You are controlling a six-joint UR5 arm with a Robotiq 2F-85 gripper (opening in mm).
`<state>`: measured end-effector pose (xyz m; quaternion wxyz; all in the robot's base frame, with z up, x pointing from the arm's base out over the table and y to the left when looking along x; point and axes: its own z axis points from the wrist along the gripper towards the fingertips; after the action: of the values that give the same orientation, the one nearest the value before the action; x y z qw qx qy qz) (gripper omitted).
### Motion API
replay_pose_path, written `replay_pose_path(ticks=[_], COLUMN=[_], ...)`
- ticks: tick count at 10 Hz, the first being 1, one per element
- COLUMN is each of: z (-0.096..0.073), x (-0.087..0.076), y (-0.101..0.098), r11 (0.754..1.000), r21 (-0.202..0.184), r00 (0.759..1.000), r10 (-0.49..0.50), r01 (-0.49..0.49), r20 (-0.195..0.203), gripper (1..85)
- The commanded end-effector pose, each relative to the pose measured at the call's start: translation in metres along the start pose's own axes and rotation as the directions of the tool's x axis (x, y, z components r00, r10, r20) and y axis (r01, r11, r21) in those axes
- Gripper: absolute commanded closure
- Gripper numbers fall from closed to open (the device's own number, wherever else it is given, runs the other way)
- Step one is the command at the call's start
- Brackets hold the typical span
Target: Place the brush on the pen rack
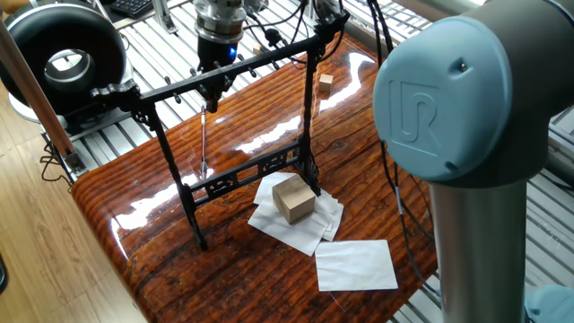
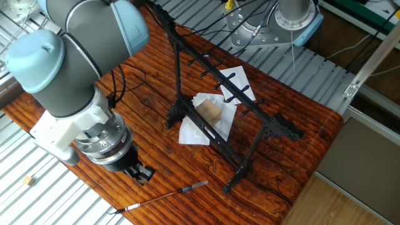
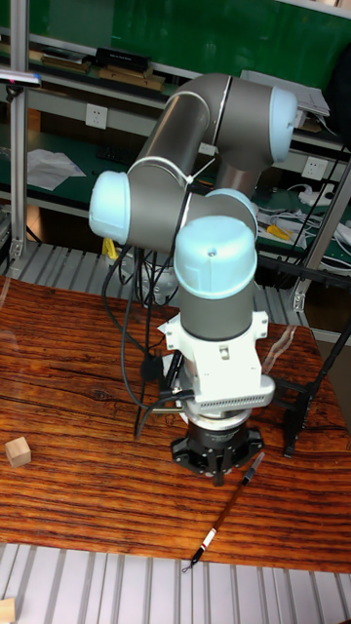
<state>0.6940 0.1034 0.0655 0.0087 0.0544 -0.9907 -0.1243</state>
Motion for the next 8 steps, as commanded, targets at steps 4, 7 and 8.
replay_pose_path(ticks=[4,7,8], z=[0.0126,0.0149,0.0164], x=[-0.0089,-0.0125,-0.0139], y=[-0.0016,-0.0027,-0.0031], r11=[0.997,0.995,0.995], r21=[0.003,0.012,0.02], r00=[0.997,0.995,0.995], r10=[0.082,0.096,0.096], r01=[-0.082,-0.096,-0.097], r20=[-0.002,0.009,0.013], gripper=[84.0,84.0,84.0])
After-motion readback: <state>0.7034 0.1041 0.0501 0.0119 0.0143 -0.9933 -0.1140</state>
